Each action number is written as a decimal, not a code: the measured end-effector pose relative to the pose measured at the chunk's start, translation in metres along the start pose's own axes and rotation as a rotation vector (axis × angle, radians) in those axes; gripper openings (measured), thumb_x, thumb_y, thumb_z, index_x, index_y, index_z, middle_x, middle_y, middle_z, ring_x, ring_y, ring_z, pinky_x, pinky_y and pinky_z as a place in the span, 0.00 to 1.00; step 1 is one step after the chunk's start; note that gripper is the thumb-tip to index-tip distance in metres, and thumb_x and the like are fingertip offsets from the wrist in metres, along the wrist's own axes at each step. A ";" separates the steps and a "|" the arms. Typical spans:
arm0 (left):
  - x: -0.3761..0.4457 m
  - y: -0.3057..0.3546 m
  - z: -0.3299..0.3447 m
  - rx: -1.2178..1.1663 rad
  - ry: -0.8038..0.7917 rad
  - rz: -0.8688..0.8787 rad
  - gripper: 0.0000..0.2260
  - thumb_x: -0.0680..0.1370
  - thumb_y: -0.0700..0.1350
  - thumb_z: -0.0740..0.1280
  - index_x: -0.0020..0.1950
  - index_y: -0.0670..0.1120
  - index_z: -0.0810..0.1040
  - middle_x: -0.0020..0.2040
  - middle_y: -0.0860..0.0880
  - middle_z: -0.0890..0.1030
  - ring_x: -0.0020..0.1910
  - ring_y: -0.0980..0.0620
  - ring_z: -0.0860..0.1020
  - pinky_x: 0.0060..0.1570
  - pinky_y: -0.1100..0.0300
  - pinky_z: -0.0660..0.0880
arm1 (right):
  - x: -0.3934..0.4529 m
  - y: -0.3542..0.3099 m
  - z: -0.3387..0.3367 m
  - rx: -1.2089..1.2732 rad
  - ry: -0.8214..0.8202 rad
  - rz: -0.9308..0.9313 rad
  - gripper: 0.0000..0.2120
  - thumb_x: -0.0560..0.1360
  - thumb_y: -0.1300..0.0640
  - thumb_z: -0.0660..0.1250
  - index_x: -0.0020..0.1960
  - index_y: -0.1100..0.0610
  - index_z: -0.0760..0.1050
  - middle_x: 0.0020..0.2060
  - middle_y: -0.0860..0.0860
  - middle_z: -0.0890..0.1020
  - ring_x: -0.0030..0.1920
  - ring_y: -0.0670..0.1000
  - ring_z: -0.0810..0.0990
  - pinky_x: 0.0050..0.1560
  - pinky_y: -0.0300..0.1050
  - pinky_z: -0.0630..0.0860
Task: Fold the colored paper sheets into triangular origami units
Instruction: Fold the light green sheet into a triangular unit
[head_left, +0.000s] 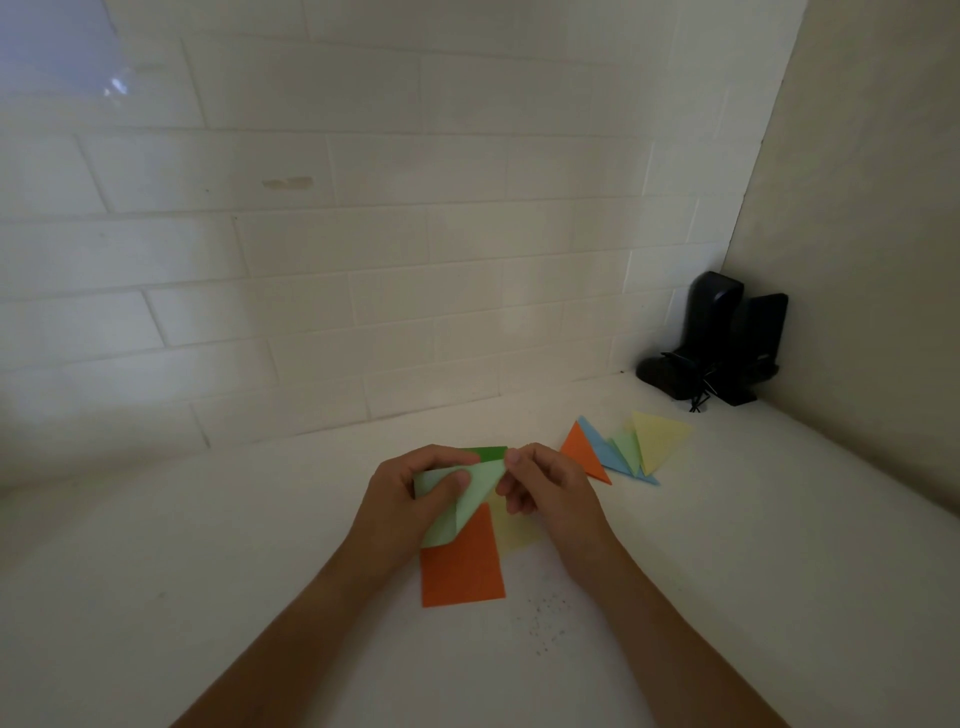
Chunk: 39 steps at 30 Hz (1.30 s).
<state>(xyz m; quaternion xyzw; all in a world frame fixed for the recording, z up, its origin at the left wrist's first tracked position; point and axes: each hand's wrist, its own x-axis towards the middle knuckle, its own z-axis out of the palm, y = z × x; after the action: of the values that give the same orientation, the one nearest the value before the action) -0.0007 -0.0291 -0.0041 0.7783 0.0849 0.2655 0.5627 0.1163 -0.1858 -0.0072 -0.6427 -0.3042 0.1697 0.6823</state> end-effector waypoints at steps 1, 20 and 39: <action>0.000 0.000 0.000 -0.007 -0.007 -0.001 0.07 0.81 0.41 0.71 0.55 0.51 0.87 0.53 0.53 0.86 0.53 0.52 0.83 0.52 0.55 0.80 | -0.001 -0.002 0.000 -0.008 -0.030 -0.002 0.13 0.83 0.55 0.66 0.43 0.61 0.79 0.34 0.51 0.83 0.34 0.49 0.77 0.37 0.37 0.72; -0.001 0.003 0.004 -0.096 -0.074 -0.033 0.11 0.79 0.37 0.73 0.56 0.52 0.88 0.52 0.51 0.87 0.52 0.50 0.84 0.49 0.61 0.80 | -0.001 -0.002 0.000 0.048 -0.064 0.024 0.12 0.81 0.60 0.68 0.39 0.56 0.79 0.32 0.55 0.80 0.31 0.50 0.76 0.35 0.37 0.73; -0.002 0.001 0.005 -0.108 -0.043 -0.051 0.10 0.77 0.38 0.74 0.55 0.49 0.88 0.50 0.51 0.87 0.50 0.49 0.85 0.47 0.60 0.81 | -0.002 -0.002 0.000 0.030 -0.035 0.039 0.13 0.82 0.56 0.69 0.40 0.61 0.78 0.32 0.55 0.80 0.32 0.50 0.75 0.36 0.39 0.74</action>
<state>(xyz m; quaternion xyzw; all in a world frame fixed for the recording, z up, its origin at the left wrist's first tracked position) 0.0001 -0.0341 -0.0043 0.7497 0.0784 0.2386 0.6123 0.1140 -0.1872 -0.0054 -0.6351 -0.3010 0.1985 0.6831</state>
